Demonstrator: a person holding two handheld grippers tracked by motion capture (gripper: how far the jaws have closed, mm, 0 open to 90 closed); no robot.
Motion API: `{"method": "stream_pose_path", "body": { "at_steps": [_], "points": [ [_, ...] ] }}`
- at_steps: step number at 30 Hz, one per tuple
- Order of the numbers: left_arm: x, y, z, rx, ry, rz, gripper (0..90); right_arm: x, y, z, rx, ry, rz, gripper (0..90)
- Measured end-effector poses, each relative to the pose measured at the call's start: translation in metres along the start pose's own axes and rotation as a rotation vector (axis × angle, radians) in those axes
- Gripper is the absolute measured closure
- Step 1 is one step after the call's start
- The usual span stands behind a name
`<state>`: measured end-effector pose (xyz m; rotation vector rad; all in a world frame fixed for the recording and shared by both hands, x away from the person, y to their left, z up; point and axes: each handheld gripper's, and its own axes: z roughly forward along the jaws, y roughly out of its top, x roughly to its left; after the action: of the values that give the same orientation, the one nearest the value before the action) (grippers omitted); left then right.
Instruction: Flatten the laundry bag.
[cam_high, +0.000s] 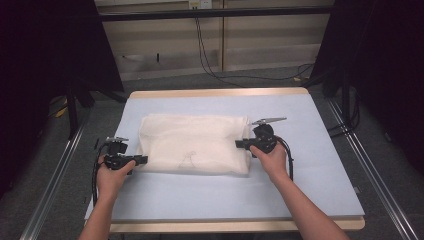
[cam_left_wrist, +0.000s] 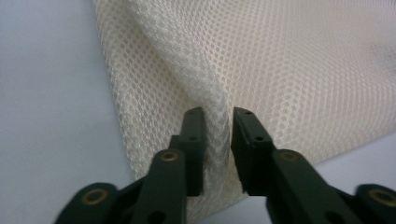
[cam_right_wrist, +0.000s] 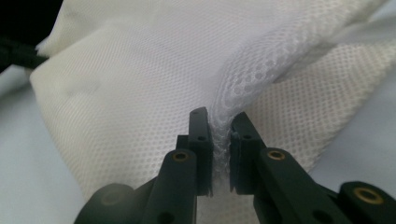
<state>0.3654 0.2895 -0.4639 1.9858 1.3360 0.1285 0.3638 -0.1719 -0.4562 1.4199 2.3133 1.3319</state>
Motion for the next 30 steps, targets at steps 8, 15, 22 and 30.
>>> {"method": "stream_pose_path", "body": {
  "at_steps": [8, 15, 22, 30],
  "points": [
    [0.001, 0.03, 0.004, -0.032, 0.026, -0.007, 46.4, 0.018, -0.012, -0.009, 0.012, 0.107, -0.193, 82.9],
    [0.007, 0.049, 0.021, -0.011, 0.026, 0.007, 48.7, 0.018, -0.02, -0.014, 0.006, 0.159, -0.245, 82.9],
    [-0.003, 0.05, 0.022, 0.02, -0.038, 0.004, 83.1, 0.016, -0.023, -0.017, -0.01, 0.159, -0.221, 82.7],
    [-0.01, 0.027, -0.01, -0.039, -0.094, 0.019, 84.6, 0.017, -0.026, -0.03, -0.034, 0.139, -0.226, 82.4]
  ]
}}
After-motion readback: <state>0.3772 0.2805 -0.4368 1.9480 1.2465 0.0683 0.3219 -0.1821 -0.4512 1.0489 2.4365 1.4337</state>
